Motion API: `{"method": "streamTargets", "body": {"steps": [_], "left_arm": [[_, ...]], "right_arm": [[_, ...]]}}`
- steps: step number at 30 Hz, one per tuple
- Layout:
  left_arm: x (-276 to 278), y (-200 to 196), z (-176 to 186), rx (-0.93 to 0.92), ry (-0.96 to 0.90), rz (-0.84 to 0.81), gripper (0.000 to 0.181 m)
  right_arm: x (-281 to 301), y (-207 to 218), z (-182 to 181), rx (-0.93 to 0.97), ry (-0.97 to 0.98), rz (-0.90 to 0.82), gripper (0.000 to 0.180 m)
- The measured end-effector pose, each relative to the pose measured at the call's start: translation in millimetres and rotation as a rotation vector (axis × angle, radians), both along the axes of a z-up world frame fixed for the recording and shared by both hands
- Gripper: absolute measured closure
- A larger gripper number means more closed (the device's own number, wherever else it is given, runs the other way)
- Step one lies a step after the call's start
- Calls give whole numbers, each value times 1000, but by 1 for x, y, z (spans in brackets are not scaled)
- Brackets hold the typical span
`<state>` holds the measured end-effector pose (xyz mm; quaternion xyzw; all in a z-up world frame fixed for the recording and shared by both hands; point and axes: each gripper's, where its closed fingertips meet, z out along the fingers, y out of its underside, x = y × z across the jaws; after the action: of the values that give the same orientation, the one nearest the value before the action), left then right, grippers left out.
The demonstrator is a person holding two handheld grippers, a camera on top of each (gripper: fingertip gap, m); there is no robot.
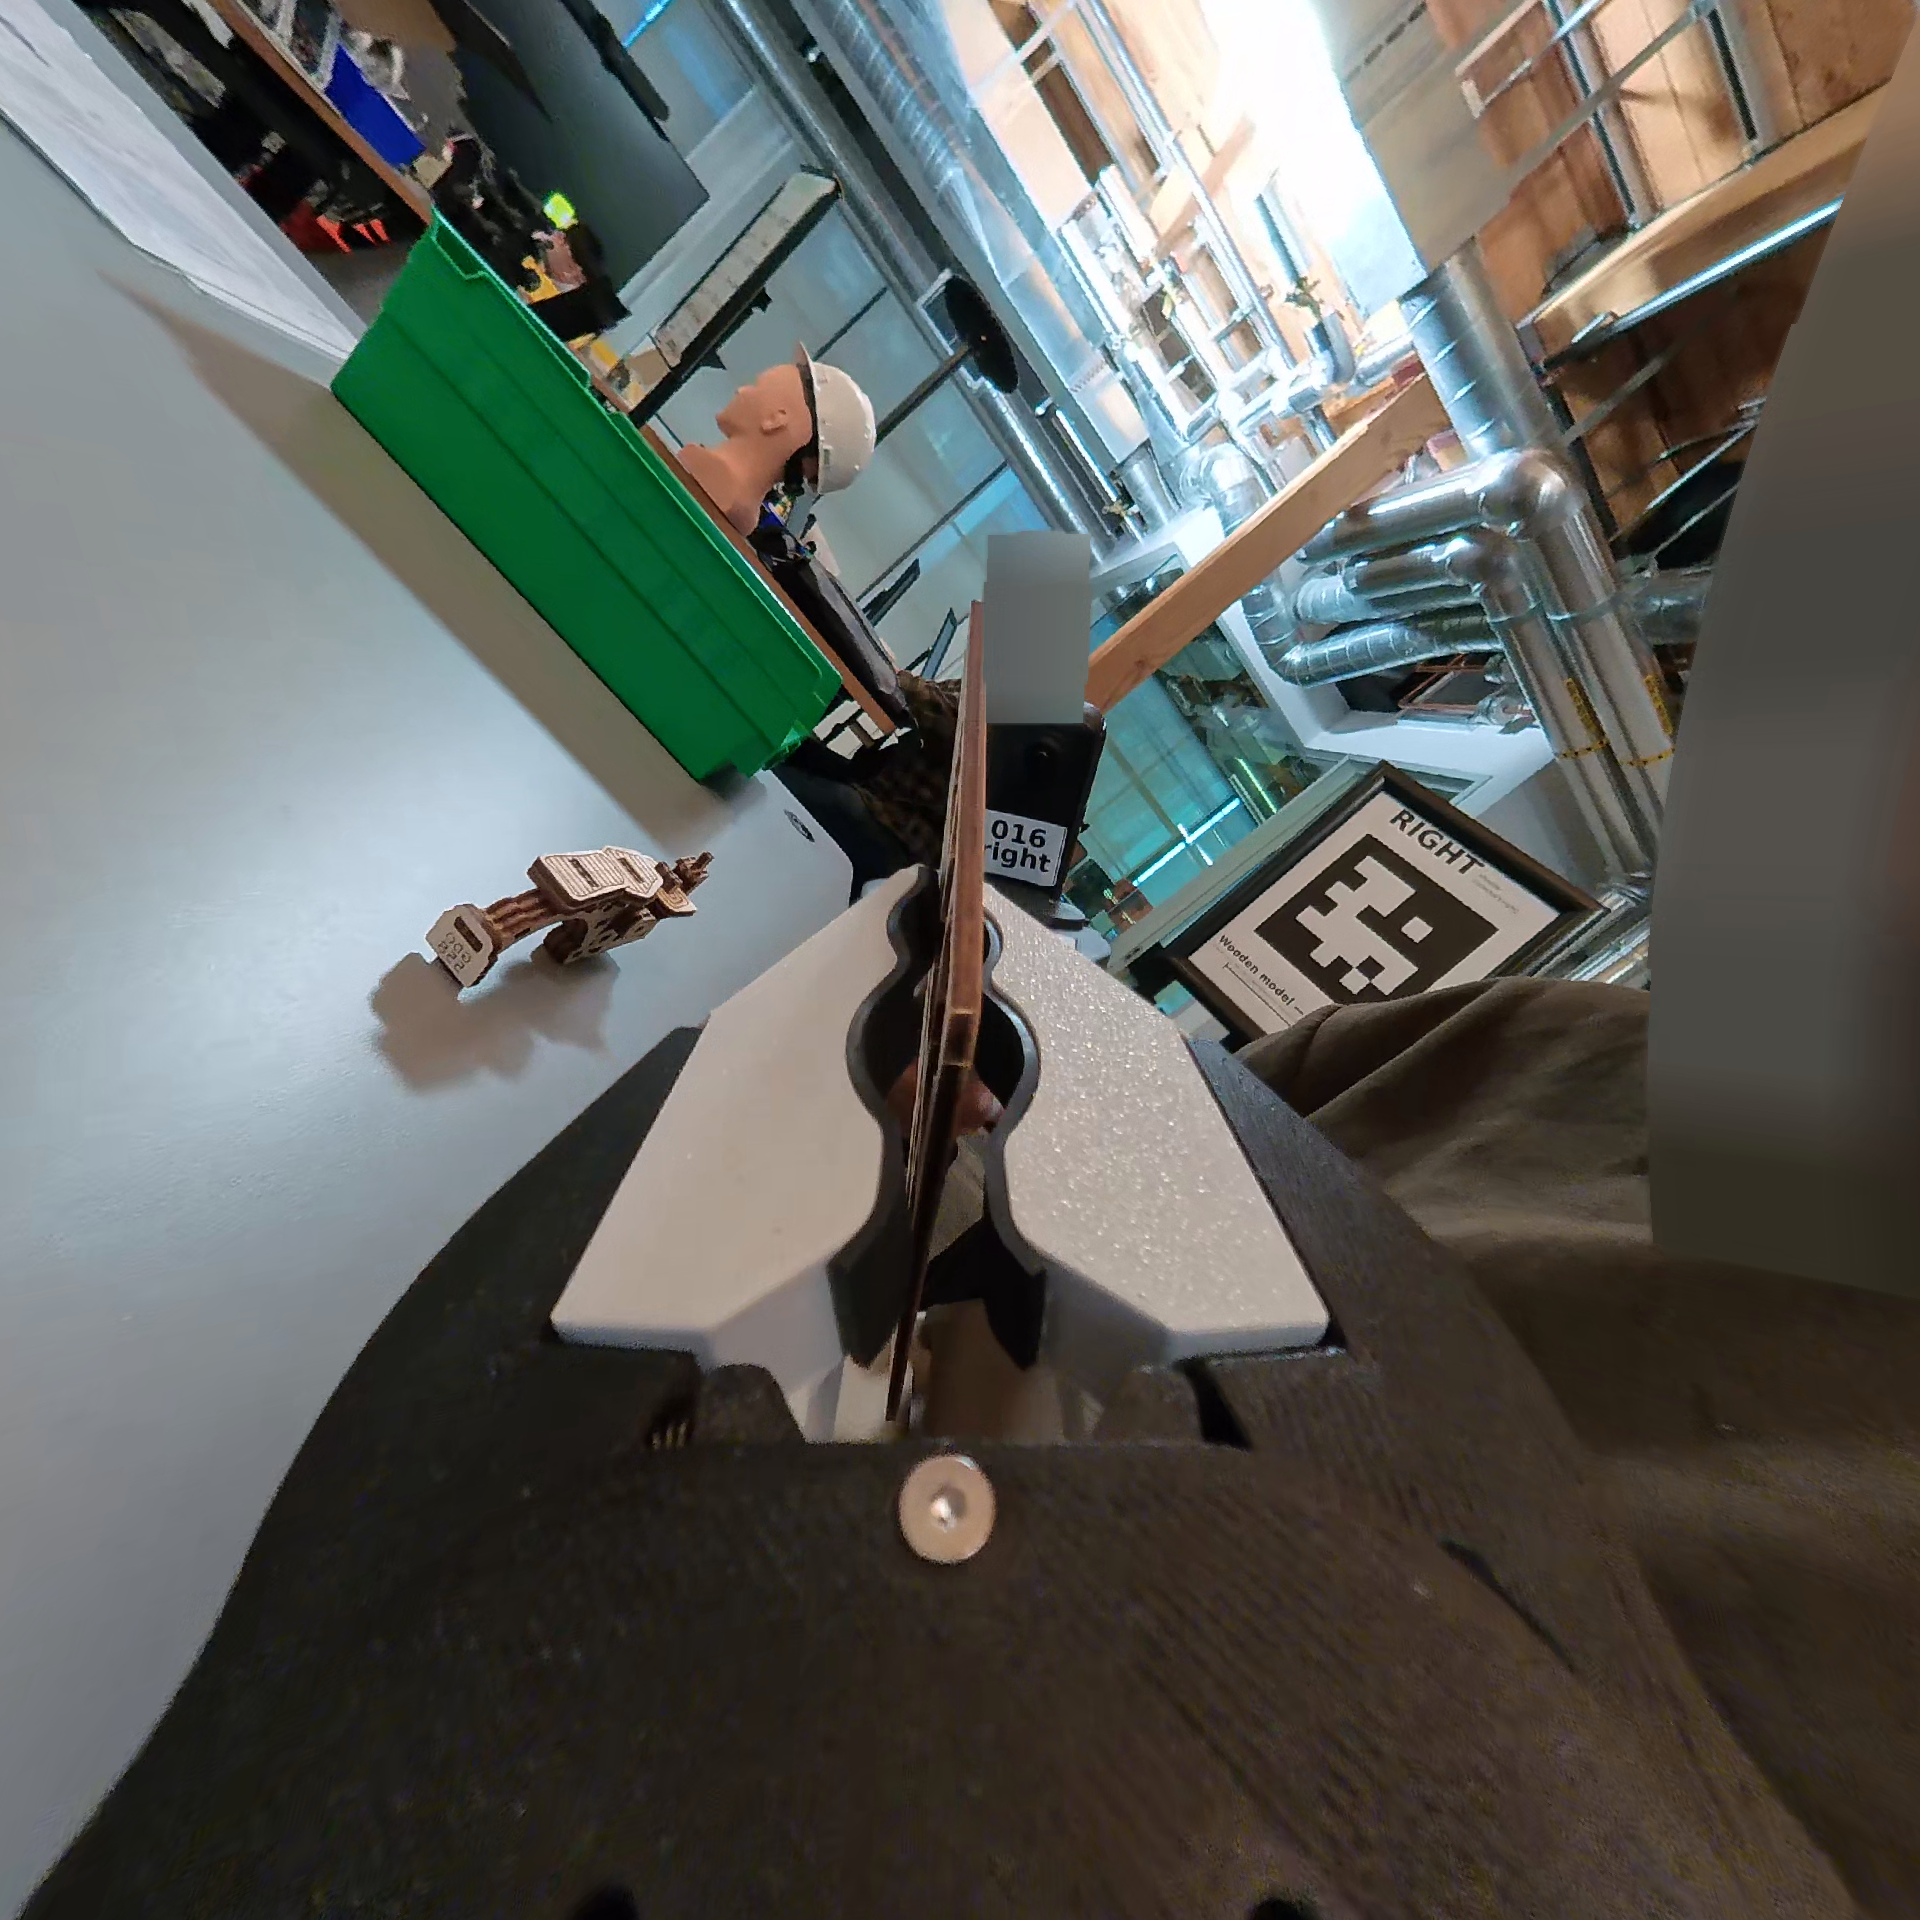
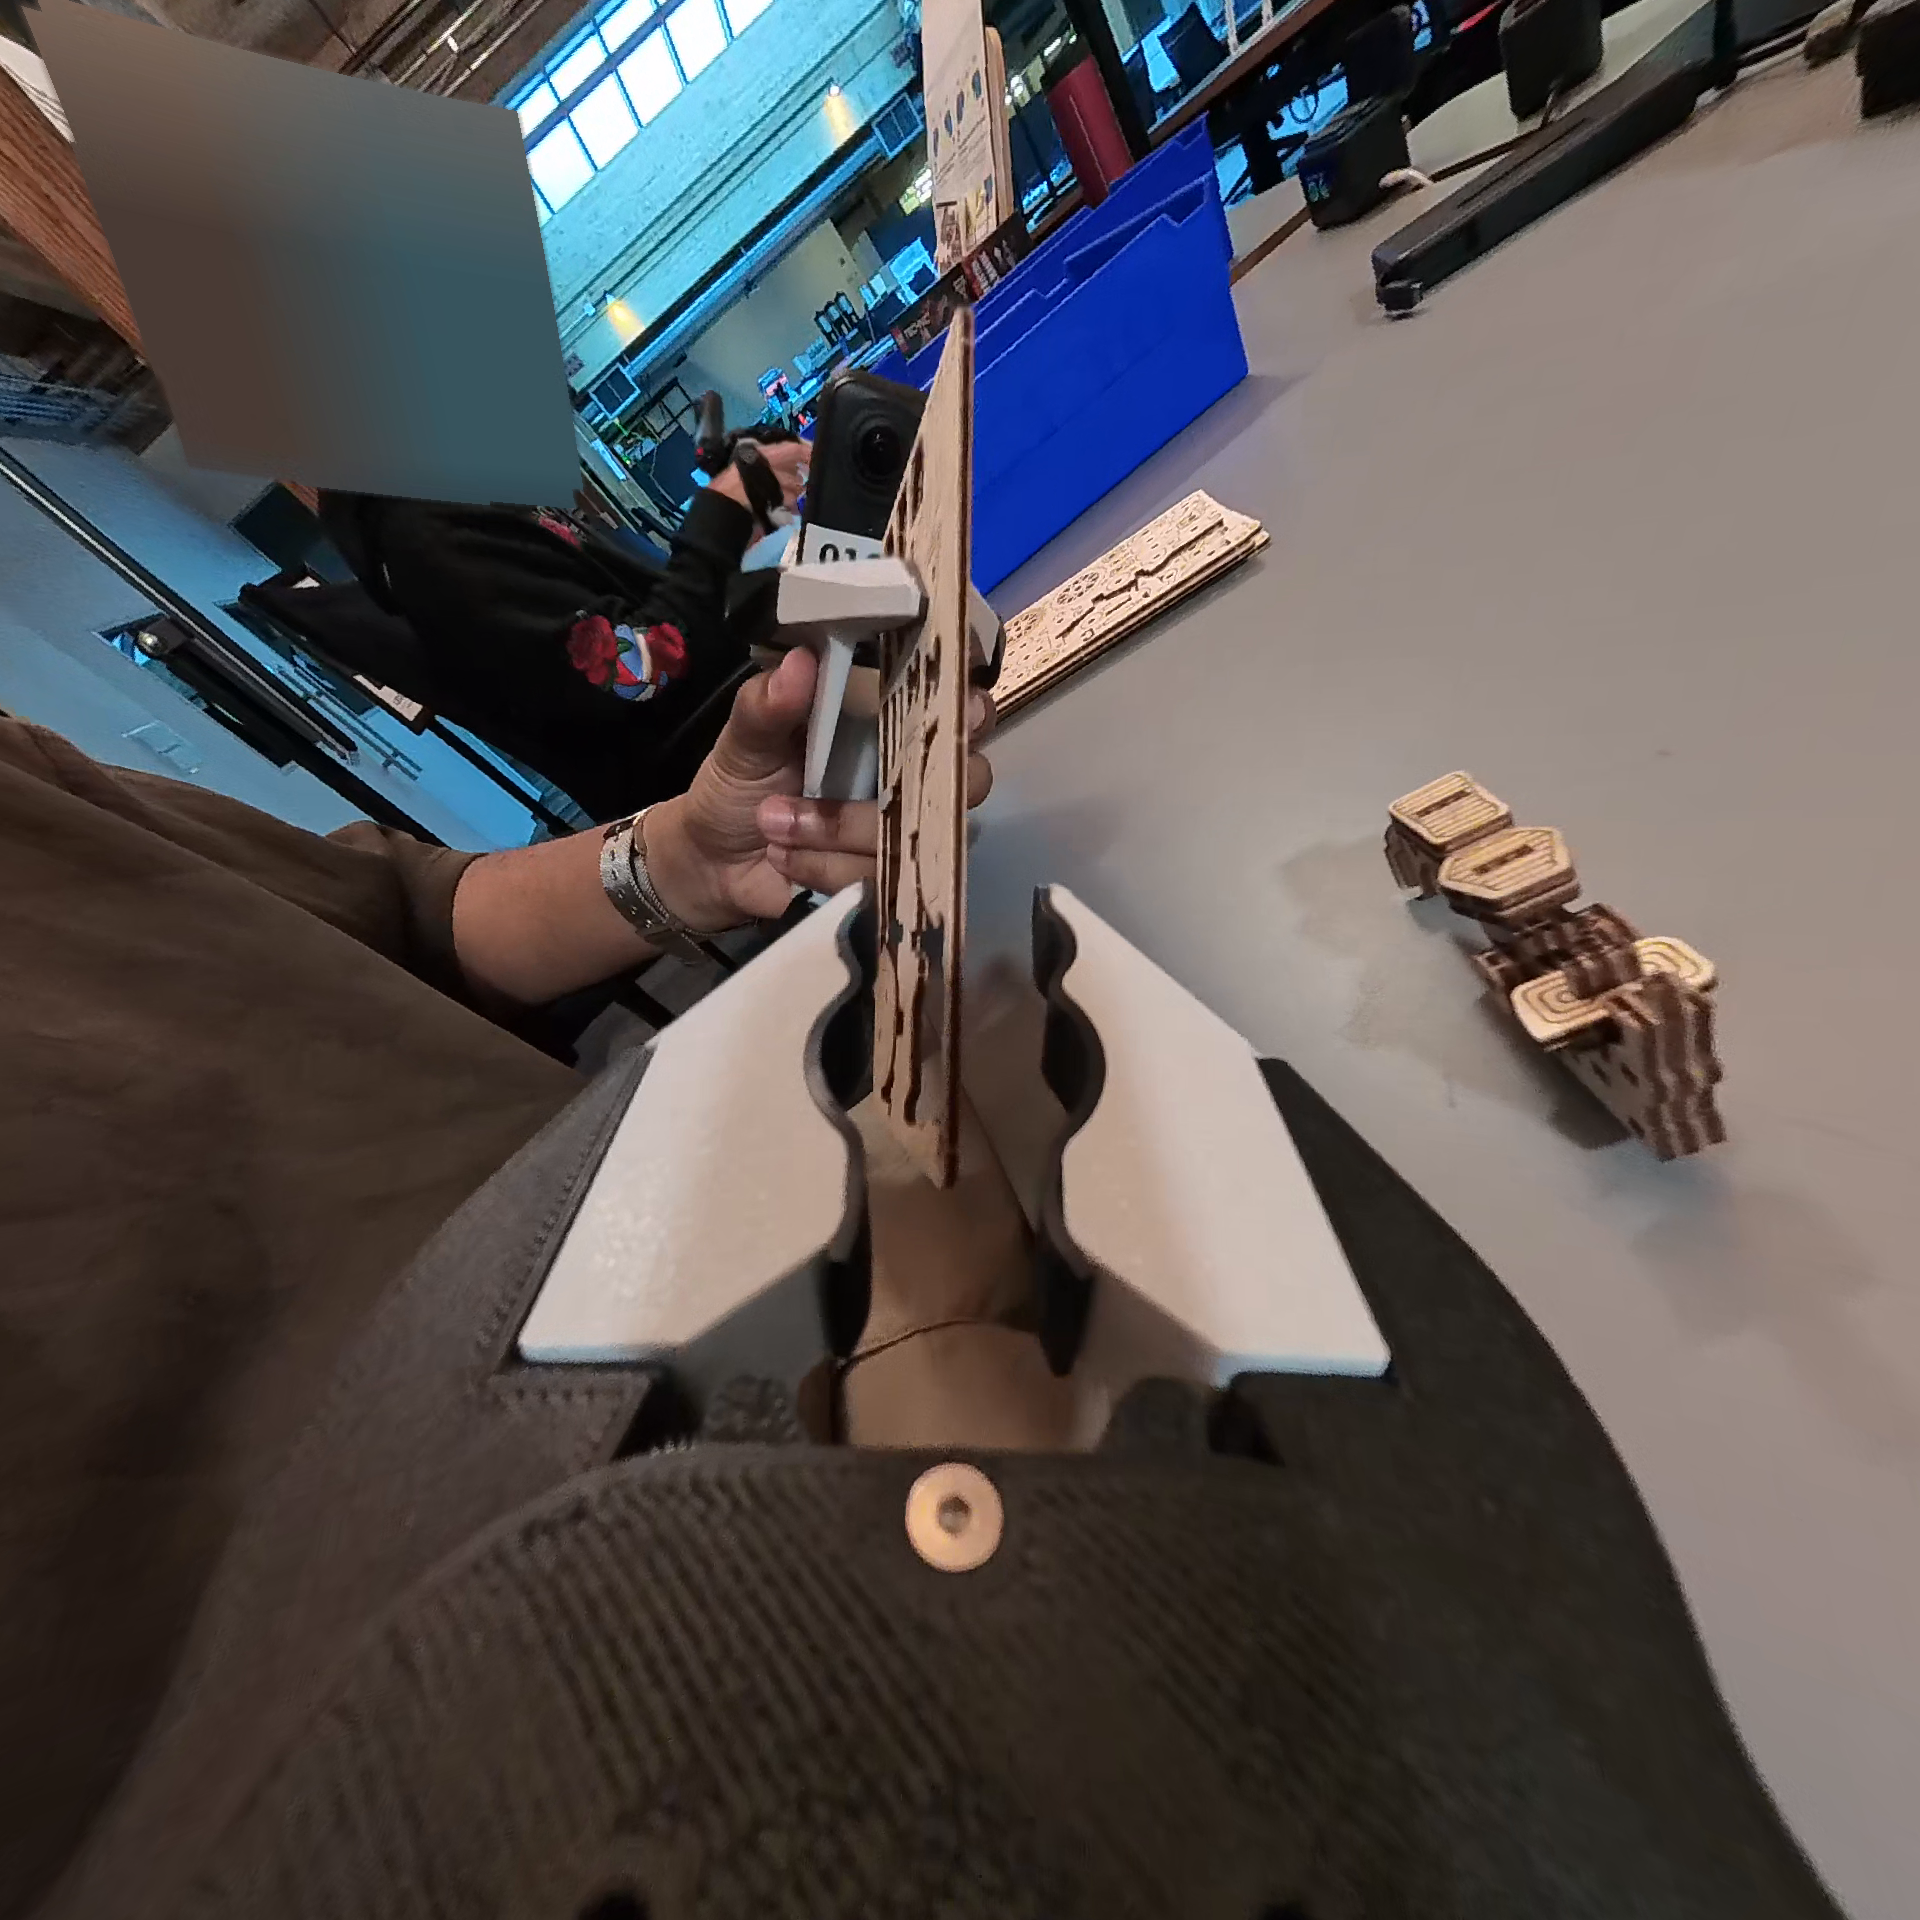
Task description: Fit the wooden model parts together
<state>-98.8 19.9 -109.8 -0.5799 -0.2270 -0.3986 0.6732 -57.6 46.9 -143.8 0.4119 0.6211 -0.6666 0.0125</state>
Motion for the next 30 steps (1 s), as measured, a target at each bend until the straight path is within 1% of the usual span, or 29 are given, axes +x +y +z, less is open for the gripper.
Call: {"method": "streamTargets", "body": {"steps": [1, 6, 16, 22, 30], "left_arm": [[1, 1, -1, -4, 4, -6, 180], [12, 6, -6, -40, 33, -49, 180], [45, 19, -23, -138, 88, -193, 180], [50, 21, -26, -153, 96, -215, 181], [50, 21, -27, -156, 91, -218, 180]], "right_arm": [[-1, 1, 1, -3, 2, -5, 152], [-2, 3, 5, -25, 11, -15, 153], [-1, 1, 6, -29, 20, -8, 157], [-1, 2, 7, -35, 28, -11, 164], [0, 0, 8, -38, 31, -3, 167]]}}
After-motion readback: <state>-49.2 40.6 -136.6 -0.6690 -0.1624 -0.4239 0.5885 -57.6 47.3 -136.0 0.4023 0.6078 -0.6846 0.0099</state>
